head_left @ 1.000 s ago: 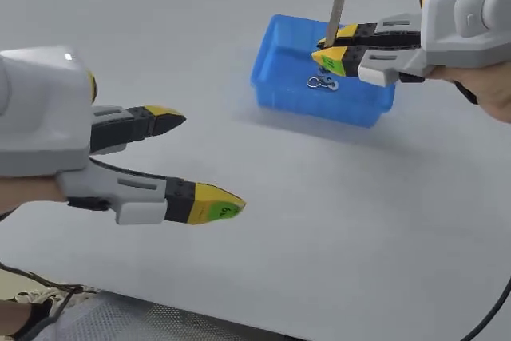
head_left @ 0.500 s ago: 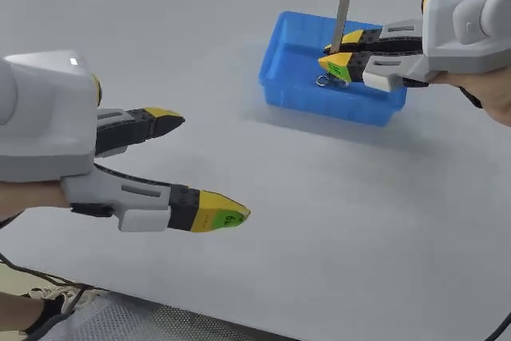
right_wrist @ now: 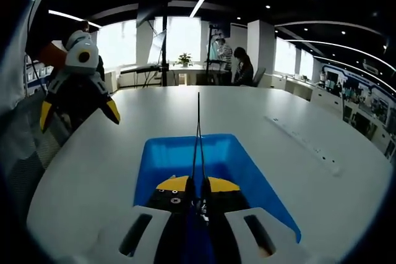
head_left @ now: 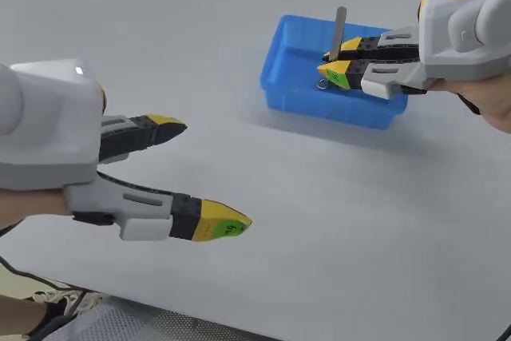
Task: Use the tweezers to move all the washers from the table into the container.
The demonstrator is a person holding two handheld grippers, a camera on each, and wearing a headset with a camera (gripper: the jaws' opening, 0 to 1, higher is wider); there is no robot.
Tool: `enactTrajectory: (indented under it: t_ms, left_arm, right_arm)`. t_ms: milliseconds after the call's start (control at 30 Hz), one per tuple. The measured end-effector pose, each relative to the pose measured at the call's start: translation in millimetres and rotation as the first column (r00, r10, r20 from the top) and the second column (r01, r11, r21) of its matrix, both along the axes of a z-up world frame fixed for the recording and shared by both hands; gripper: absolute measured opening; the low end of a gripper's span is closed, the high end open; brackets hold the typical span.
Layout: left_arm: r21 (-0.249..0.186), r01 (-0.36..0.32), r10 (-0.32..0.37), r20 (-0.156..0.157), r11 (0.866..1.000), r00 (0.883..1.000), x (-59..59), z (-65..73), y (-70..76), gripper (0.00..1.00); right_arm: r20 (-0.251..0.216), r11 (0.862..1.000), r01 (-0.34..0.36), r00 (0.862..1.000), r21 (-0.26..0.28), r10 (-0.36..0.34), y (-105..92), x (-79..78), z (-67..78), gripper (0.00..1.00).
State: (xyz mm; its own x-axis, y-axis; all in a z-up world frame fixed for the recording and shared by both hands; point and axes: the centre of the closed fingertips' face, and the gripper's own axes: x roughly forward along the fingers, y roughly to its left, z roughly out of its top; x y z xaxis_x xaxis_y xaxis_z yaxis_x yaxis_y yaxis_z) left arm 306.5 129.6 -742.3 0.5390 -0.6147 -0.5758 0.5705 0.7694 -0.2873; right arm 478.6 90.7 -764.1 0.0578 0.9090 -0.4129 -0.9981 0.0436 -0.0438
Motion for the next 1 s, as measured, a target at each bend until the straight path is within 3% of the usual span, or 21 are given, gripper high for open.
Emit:
enactTrajectory:
  t_ms: [533,733,833,1000]
  left_arm:
    - [0.006,0.002,-0.002,0.014,1.0,1.0,1.7,5.7,1.3,0.99]
    - [0.009,0.011,-0.012,0.051,1.0,0.999,12.1,16.8,-0.5,0.99]
    - [0.071,0.054,-0.059,0.077,0.996,0.995,16.2,19.5,-0.3,0.99]
    - [0.039,0.045,-0.05,0.115,0.998,0.992,23.7,33.6,-3.1,0.97]
  right_arm:
    - [0.013,1.0,0.02,1.0,0.012,-0.021,-0.2,7.4,7.8,0.11]
    - [0.05,1.0,0.013,0.999,0.024,-0.014,0.1,6.8,29.4,0.11]
    - [0.074,1.0,0.006,0.997,0.028,-0.009,-1.9,8.4,43.5,0.1]
    - [0.095,0.999,0.005,0.995,0.04,-0.009,-9.0,2.4,64.6,0.1]
